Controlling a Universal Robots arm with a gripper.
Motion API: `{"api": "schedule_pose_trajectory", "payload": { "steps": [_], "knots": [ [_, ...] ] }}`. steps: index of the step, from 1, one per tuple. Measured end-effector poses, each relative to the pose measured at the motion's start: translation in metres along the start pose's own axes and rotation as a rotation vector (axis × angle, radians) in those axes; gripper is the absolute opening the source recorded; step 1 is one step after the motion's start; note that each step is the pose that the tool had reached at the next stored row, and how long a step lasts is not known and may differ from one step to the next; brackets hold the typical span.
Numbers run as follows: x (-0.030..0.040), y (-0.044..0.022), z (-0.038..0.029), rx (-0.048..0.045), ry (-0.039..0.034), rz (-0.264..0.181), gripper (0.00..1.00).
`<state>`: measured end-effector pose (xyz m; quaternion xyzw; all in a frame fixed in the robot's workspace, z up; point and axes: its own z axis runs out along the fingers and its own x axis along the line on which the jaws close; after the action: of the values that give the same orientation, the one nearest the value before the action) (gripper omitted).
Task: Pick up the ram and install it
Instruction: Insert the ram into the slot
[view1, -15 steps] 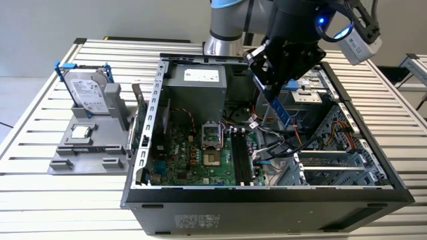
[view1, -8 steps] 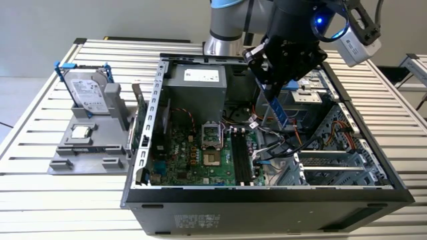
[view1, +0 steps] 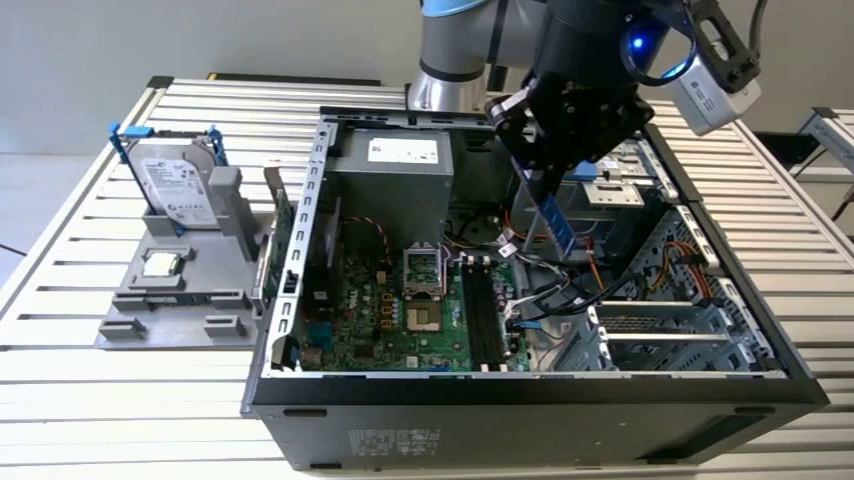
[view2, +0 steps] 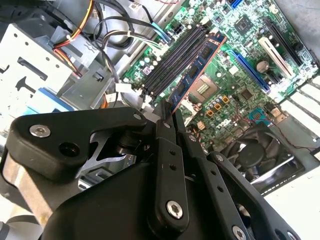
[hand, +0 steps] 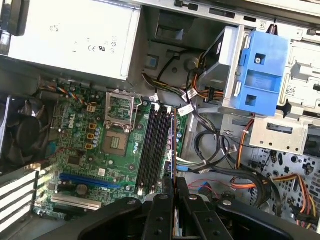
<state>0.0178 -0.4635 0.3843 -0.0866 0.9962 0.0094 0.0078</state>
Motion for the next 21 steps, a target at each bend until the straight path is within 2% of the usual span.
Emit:
{"api": "schedule_pose_trajectory", "payload": {
  "steps": [11, 21],
  "knots": [
    [0.0001, -0.0001, 0.0056, 0.0005, -0.0004, 0.024, 0.00],
    [0.0003, -0.0003, 0.0128, 0.0028, -0.0001, 0.026, 0.00]
  ]
}}
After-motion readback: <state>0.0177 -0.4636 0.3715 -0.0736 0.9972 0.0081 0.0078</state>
